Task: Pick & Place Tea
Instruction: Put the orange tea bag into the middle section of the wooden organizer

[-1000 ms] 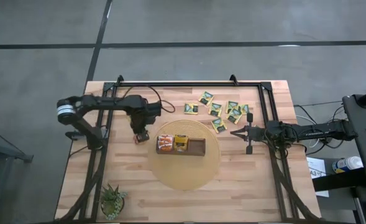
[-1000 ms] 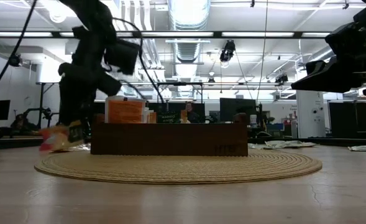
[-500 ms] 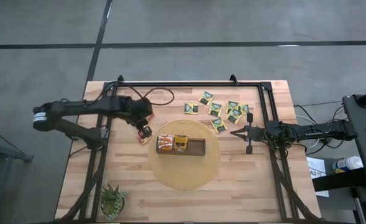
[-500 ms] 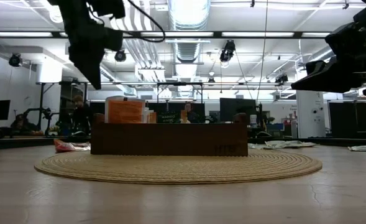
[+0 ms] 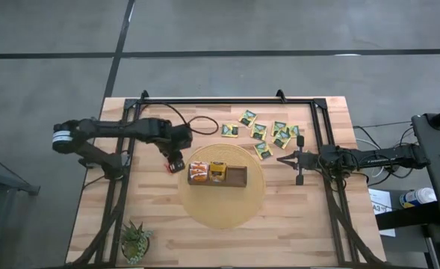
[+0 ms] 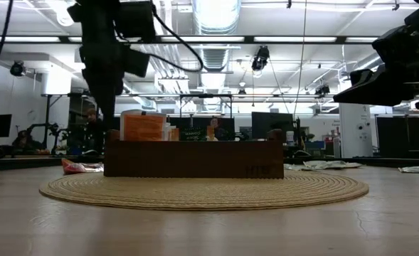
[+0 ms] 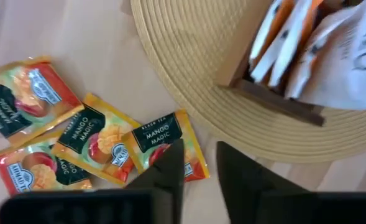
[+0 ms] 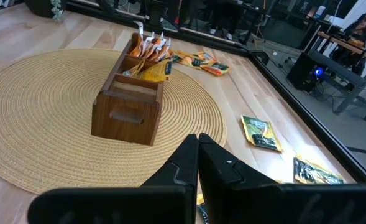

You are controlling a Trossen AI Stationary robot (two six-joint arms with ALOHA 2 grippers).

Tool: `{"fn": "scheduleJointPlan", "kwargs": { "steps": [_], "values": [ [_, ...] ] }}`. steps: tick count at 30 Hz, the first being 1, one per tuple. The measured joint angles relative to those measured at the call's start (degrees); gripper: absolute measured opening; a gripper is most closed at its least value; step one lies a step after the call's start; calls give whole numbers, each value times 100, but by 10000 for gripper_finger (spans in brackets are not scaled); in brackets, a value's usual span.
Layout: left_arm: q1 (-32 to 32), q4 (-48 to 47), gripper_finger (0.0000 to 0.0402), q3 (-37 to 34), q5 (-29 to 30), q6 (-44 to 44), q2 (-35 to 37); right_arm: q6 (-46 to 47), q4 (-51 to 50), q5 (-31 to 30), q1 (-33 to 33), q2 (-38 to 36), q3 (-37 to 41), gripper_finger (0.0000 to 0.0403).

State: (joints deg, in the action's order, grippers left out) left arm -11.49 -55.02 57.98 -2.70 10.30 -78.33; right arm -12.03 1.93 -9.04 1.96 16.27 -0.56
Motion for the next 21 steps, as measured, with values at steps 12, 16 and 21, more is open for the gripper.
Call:
{"fn": "scheduleJointPlan", "kwargs": {
  "steps": [12,16,21],
  "values": [
    [-130,-3,221,-4,450,-324,-1216,2,0,0,0,0,0,8],
    [-140,-1,222,-4,570,-602,-1535,0,1,0,0,0,0,8],
    [-151,10,222,-7,580,-904,-1867,1,1,0,0,0,0,8]
  ]
}}
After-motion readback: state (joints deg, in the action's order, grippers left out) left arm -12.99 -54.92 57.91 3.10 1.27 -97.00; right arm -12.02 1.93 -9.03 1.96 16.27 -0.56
